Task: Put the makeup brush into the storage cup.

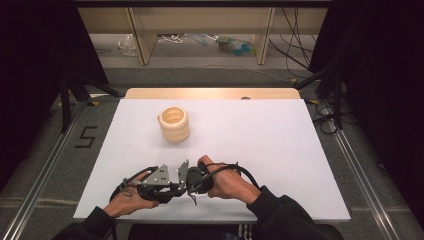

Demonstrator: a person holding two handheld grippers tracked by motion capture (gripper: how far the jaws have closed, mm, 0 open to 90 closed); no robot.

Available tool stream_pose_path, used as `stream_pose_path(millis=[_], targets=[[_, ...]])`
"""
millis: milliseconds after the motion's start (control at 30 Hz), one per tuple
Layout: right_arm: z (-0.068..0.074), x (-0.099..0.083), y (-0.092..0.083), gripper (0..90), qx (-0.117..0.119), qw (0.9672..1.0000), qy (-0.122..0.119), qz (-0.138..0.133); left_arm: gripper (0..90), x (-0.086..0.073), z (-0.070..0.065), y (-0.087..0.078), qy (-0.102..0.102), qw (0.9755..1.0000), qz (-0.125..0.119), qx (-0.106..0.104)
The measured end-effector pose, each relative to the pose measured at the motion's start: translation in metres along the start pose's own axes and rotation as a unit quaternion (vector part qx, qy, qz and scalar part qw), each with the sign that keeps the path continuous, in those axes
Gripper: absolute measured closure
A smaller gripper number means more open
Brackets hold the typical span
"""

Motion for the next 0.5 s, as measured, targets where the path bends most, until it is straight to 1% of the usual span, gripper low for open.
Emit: stream_pose_path(millis=[33, 67, 133, 167, 200, 233, 267, 300, 333, 367, 500], targets=[[-0.0014, -0.0002, 0.0006, 83.5, -0.005, 0.9999, -0.009, 0.001, 78.4, 0.0000, 0.0000, 0.0000, 0.000, 1.0000, 0.000, 0.000], [-0.0014, -0.0002, 0.0006, 83.5, -0.005, 0.9999, -0.009, 0.001, 78.4, -0.0001, -0.0003, 0.0001, 0.000, 1.0000, 0.000, -0.002], [0.0020, 0.0000, 0.0006, 83.4, 0.016, 0.9999, -0.003, -0.001, 80.0, -0.0004, -0.0014, 0.0003, -0.001, 0.9999, -0.002, -0.010], [0.0020, 0.0000, 0.0006, 83.4, 0.016, 0.9999, -0.003, -0.001, 80.5, -0.0004, -0.0014, 0.0003, -0.001, 0.9999, -0.002, -0.010], [0.0051, -0.0013, 0.0005, 83.4, 0.019, 0.9997, 0.015, 0.005, 80.5, -0.0003, -0.0017, 0.0000, 0.001, 0.9999, -0.001, -0.012], [0.0054, -0.0008, 0.0016, 83.4, 0.018, 0.9997, 0.013, -0.003, 81.1, 0.0003, -0.0031, 0.0003, -0.002, 0.9999, -0.005, -0.015], [0.0057, -0.0007, 0.0017, 83.2, 0.019, 0.9998, 0.007, -0.004, 82.3, 0.0003, -0.0033, 0.0003, 0.000, 0.9998, -0.005, -0.017], [0.0037, -0.0003, 0.0025, 83.2, 0.018, 0.9998, -0.010, -0.009, 82.8, -0.0001, -0.0025, 0.0002, 0.007, 0.9998, -0.003, -0.019], [0.0037, -0.0003, 0.0025, 83.2, 0.018, 0.9998, -0.010, -0.009, 82.8, -0.0001, -0.0032, 0.0001, 0.008, 0.9997, -0.003, -0.023], [0.0064, -0.0013, 0.0019, 83.2, 0.021, 0.9998, 0.000, -0.001, 83.0, -0.0004, -0.0031, -0.0002, 0.011, 0.9997, 0.000, -0.021], [0.0064, -0.0015, 0.0019, 83.3, 0.024, 0.9997, -0.002, -0.003, 83.2, -0.0003, -0.0041, -0.0007, 0.010, 0.9996, 0.000, -0.026]])
Point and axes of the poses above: each handheld gripper's, and its own axes: y roughly forward along the jaws, x roughly out of its top, z roughly to its left, the point moved 6 cm from there along y, roughly forward along the jaws, and after that the axes turned 4 degrees about y, right-handed, at the moved point
